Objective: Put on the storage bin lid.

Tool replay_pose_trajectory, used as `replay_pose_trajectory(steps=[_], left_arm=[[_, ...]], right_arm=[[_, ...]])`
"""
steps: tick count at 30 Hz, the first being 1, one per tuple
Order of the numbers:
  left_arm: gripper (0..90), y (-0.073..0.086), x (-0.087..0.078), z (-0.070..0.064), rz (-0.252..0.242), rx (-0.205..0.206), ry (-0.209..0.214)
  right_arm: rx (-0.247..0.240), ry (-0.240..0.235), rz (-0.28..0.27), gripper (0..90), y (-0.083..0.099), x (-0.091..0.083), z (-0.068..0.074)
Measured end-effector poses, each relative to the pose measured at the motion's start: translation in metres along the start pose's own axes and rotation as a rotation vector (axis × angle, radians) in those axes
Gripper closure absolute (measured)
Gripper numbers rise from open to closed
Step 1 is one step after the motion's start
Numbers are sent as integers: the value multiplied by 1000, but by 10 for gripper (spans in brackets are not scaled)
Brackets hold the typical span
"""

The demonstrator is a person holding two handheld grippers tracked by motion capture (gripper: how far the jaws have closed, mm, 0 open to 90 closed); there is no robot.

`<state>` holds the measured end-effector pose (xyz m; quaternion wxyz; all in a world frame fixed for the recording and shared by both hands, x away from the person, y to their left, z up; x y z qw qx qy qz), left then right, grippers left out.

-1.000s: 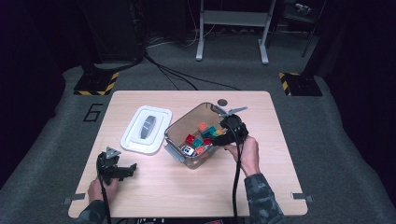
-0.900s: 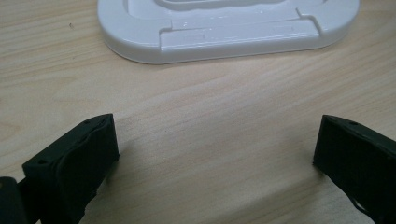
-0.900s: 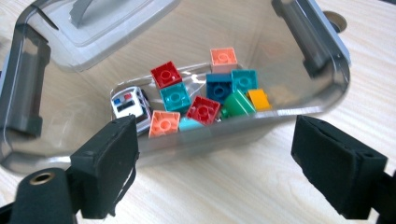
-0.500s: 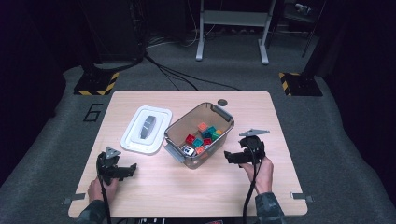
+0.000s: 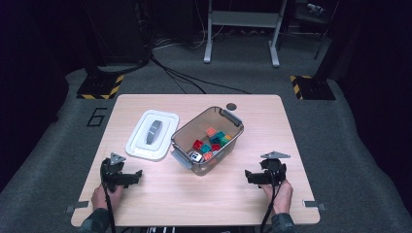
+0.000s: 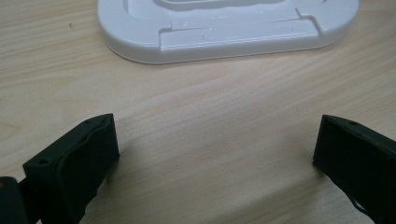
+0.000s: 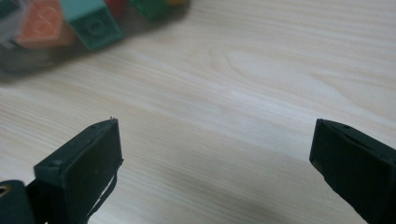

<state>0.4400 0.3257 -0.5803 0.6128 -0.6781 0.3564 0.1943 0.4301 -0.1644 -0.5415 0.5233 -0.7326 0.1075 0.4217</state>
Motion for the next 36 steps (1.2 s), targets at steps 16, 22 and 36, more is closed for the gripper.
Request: replay_pose_trajectory(steps=[16,22,36], left_arm=[[0,-6,5,-9,57,87,52],[14,-26,1,-15,-1,40,96],[56,-99,14,-27,24,69,120]], right_arm=[[-32,73,-33,0,40,16,-19],[-17,90,-31,0,46,11,-21],[-62,42,-42,0,45,12,-23]])
Point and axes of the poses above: each handheld gripper's, and its own axes: x roughly forward along the jaws, y roughly out of its underside, z roughly to its left, the point moved 7 cm from there along x, roughly forward along the jaws, and after that the axes turned 14 degrees about -x, right-handed, at the moved point
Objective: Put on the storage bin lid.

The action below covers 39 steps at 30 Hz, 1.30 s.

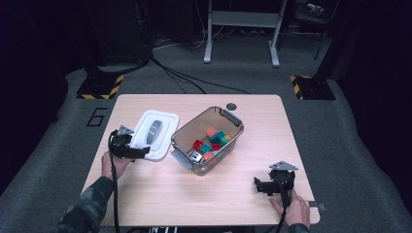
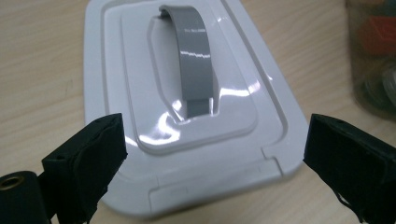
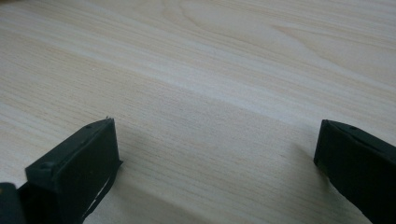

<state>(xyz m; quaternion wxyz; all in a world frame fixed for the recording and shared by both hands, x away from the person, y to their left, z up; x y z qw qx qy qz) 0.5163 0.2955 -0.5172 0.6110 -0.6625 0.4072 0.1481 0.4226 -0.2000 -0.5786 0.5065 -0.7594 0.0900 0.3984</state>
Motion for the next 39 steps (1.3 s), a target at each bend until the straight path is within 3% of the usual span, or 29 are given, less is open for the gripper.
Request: replay_pose_trajectory(steps=[5,6,8,9,11,12,16,21,25,28,31,33,34,37,39], left_arm=[[52,-19,12,-4,-15,-33,-5],[51,-22,15,-3,-8,-22,-11],[24,-25,25,-4,10,-52,-14],[10,-26,27,-3,26,-45,-23],[7,-27,35,-2,21,-44,-43],[2,-26,39,-1,53,-36,-43],[0,-27,52,5,79,-86,-39],[9,-28,59,10,86,-62,-53],[144,-27,64,8,77,-77,-25],[208,-28,67,6,75,-67,-29],[278,-24,72,5,103,-61,-46],[379,-24,76,4,96,-75,-56],[390,-24,76,3,94,-77,-54],[545,-25,74,0,89,-67,-60],[654,-25,75,1,88,-67,-85]], right_arm=[[-2,-2,-2,0,0,0,0],[-3,-2,-1,0,0,0,0],[-6,-4,-1,0,0,0,0],[-6,-4,-1,0,0,0,0],[-4,-3,-2,0,0,0,0],[-12,-4,-1,0,0,0,-1],[-15,-5,-1,0,0,0,-1],[-14,-7,0,0,0,0,-1],[-16,-9,-2,0,0,0,-1],[-16,-10,-2,0,0,0,-1],[-17,-9,-2,0,0,0,-1],[-16,-10,-2,0,0,0,-1],[-17,-10,-2,0,0,0,-1],[-17,-10,-2,0,0,0,-1],[-17,-10,-2,0,0,0,-1]])
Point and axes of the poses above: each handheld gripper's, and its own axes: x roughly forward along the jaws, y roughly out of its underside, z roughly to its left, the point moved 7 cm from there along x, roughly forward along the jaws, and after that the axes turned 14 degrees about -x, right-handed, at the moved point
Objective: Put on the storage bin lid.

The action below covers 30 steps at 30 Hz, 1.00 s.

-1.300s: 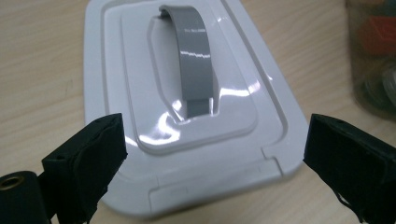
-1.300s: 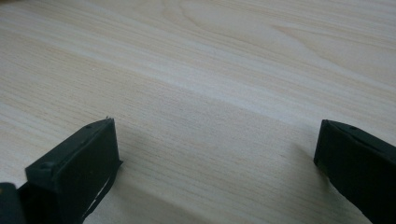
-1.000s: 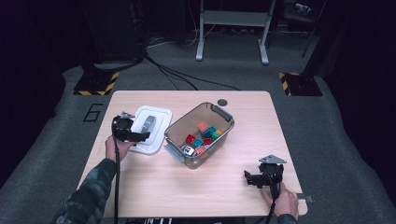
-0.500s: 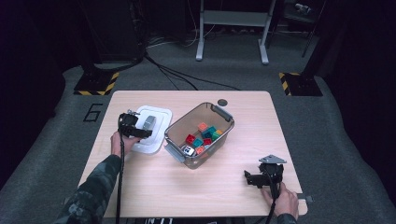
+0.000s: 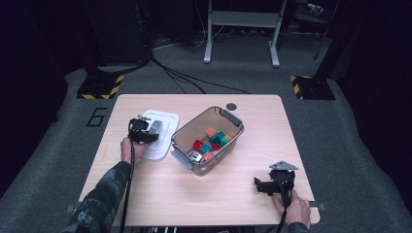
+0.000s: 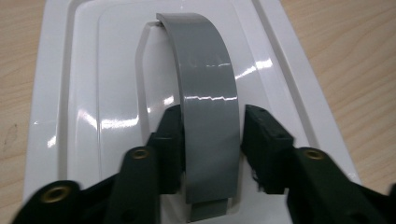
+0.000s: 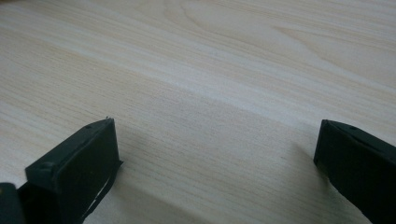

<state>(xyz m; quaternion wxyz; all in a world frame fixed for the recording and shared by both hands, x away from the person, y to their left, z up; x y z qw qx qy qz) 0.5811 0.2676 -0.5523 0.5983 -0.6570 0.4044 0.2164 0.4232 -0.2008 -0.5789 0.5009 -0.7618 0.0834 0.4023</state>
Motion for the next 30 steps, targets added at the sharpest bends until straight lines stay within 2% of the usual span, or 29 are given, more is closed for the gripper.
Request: replay_pose_trajectory(steps=[2,5,6,7,9,12,19,24,30], left_arm=[[667,0,0,1,-3,-19,15],[671,1,-2,2,8,-8,11],[672,1,-2,2,-1,-21,17],[673,2,-3,3,8,-16,23],[673,1,-5,5,-4,-37,29],[674,1,-12,9,-9,-46,30],[676,-4,-34,18,-46,-29,30],[676,-5,-47,21,-53,-28,33],[676,-7,-60,22,-52,12,34]], right_arm=[[0,1,-1,0,0,0,0],[0,0,0,0,0,0,0],[0,0,-1,0,0,0,0],[0,0,0,0,0,0,0],[0,0,0,0,0,0,0],[-1,0,0,0,0,0,0],[0,0,0,0,0,0,0],[0,0,0,0,0,0,0],[0,0,0,0,0,0,0]])
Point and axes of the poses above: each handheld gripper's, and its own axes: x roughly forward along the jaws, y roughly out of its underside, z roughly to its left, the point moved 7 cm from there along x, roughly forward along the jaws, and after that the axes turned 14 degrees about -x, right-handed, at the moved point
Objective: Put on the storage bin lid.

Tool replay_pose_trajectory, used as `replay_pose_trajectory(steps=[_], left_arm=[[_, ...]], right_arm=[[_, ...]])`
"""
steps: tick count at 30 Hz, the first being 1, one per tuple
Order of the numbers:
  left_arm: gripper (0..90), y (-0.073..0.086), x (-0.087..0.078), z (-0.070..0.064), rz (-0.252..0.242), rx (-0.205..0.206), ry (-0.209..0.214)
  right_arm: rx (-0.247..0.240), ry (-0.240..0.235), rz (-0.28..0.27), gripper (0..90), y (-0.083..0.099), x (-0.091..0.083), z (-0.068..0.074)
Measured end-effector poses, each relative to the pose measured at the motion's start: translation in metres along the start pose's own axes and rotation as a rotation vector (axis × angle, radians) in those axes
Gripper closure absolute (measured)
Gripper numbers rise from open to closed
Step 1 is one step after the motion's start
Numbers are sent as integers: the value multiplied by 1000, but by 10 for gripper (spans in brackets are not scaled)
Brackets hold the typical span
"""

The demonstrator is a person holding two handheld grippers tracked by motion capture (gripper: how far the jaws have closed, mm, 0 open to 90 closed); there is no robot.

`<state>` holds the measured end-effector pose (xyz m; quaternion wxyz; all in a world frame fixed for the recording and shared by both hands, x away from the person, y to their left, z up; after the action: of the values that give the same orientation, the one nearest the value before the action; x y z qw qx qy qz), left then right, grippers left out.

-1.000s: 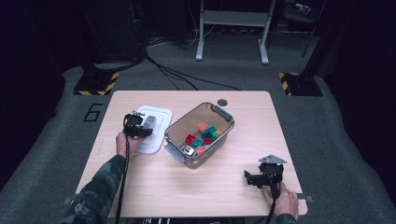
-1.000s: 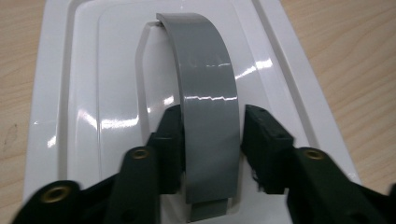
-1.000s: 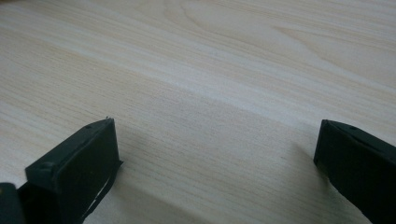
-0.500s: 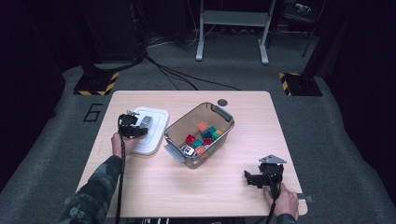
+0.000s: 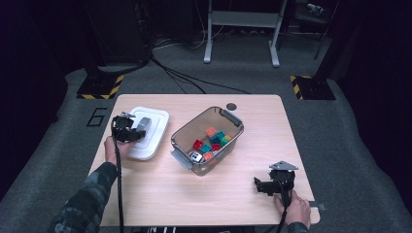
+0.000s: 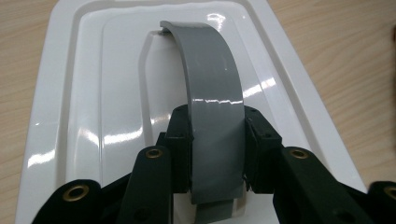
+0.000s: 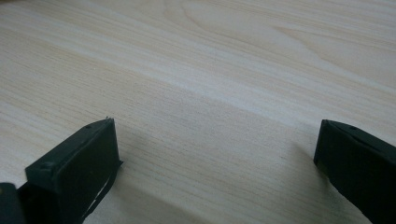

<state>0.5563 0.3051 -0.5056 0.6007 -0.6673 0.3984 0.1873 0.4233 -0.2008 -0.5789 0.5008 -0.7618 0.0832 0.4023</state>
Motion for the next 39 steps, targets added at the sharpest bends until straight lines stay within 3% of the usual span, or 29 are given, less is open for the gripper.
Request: replay_pose_trajectory(steps=[3,7,8,13,14,17,18,23,32,39], left_arm=[[676,-3,-6,-1,-18,-24,19],[676,-9,-18,-4,-15,6,37],[676,-12,-20,-7,-33,-5,50],[676,-19,-33,-14,-44,17,90],[676,-21,-36,-17,-53,-6,102],[676,-28,-44,-19,-55,33,112],[676,-30,-47,-22,-65,18,123],[676,-43,-62,-31,-87,32,156],[677,-62,-85,-63,-118,99,229],[677,-70,-92,-94,-130,152,276]], right_arm=[[0,0,0,0,0,0,0],[0,0,0,0,0,0,0],[0,0,0,0,0,0,0],[0,0,0,0,0,0,0],[0,0,0,0,0,0,0],[1,0,0,0,0,0,0],[0,0,0,0,0,0,0],[1,0,0,0,0,0,0],[0,0,0,0,0,0,0],[0,0,0,0,0,0,0]])
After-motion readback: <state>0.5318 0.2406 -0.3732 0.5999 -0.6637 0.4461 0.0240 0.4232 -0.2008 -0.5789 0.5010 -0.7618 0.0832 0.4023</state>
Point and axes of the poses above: each handheld gripper's, and its own axes: x roughly forward along the jaws, y roughly out of its underside, z roughly to its left, the point moved 7 cm from there along x, roughly forward along the jaws, and after that the axes turned 14 degrees about -x, right-handed, at the moved point
